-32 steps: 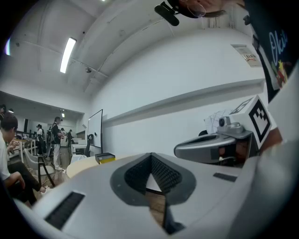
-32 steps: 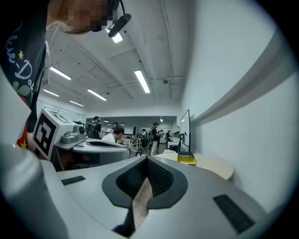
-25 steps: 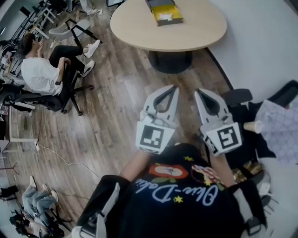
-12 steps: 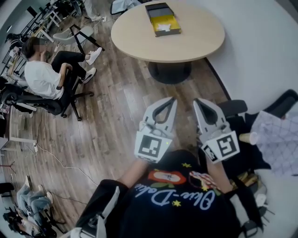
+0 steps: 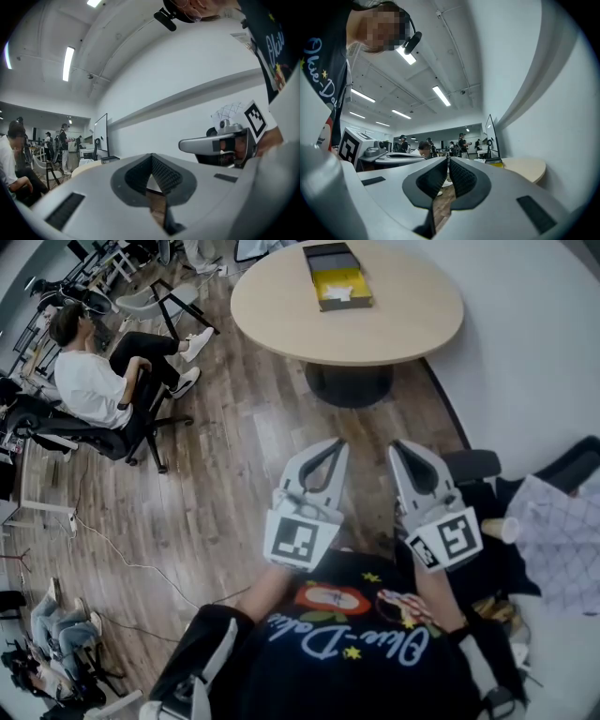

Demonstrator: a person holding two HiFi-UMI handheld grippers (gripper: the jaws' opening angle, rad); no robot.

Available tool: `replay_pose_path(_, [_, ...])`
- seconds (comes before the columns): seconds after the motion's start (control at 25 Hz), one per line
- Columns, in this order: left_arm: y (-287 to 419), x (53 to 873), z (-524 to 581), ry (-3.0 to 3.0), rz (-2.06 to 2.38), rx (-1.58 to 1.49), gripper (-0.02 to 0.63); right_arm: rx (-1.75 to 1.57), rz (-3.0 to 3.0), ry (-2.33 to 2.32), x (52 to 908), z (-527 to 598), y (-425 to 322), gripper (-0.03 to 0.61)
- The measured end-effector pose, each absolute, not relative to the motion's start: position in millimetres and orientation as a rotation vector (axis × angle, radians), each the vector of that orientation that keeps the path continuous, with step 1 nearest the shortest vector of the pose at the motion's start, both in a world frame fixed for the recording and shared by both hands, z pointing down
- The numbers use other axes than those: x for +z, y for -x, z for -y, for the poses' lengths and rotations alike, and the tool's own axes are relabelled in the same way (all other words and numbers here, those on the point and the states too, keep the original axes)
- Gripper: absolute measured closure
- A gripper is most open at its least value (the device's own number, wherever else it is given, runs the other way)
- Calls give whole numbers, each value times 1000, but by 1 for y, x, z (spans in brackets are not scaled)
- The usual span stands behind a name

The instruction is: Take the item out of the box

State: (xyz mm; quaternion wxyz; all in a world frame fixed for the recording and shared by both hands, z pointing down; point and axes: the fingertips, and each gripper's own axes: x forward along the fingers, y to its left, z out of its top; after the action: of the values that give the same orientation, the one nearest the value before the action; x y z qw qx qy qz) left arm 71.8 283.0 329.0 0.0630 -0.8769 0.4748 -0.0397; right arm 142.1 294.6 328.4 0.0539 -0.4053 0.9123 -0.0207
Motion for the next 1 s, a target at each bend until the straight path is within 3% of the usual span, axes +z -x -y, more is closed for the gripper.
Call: replay_pose_path(1.0, [-62, 337, -138, 2763, -1289, -83, 623, -79, -2804, 1438, 339, -163, -129, 581])
